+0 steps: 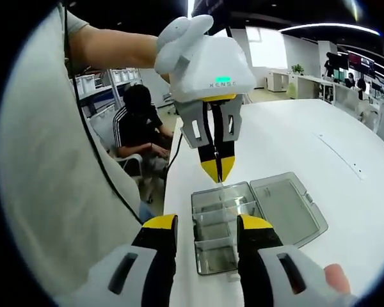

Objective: Insert the divider into the dual guide fixture by aligning both edges with the guide slots and pushing it downward to the bottom, including one-sided entry, uneven engagement, binding, and posture correction.

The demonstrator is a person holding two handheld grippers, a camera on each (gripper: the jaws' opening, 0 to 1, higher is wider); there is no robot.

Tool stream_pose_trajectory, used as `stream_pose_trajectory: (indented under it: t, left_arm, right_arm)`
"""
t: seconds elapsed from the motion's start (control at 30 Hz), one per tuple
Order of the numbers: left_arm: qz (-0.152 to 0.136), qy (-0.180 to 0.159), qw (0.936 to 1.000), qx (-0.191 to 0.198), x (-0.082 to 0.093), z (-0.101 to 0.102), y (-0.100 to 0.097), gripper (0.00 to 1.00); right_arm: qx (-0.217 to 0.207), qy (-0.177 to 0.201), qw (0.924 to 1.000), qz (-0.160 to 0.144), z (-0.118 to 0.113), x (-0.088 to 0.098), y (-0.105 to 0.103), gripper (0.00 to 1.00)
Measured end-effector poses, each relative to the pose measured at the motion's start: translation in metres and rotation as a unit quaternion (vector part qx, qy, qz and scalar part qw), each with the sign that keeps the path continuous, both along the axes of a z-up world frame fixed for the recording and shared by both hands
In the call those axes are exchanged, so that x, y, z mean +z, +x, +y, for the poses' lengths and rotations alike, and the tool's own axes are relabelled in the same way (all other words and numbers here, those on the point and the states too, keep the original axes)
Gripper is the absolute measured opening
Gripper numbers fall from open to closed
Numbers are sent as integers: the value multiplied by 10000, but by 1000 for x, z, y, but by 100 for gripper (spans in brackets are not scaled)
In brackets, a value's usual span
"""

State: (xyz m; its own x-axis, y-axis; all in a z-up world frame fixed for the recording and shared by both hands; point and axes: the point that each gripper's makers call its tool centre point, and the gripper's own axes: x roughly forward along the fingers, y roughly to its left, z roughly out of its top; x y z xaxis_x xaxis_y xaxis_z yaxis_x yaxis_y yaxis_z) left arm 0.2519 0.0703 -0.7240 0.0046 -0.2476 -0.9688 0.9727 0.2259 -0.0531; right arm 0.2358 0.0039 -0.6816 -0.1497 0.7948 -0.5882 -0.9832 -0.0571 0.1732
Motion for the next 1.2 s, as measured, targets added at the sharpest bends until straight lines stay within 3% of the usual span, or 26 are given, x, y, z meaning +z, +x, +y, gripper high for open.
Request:
stream_pose_trajectory:
  t: [1.2]
  left_arm:
    - [152,456,9986,-238,-5,0,-6,0]
  right_arm:
    - [-16,-4,10000,14,1,2,-7,33]
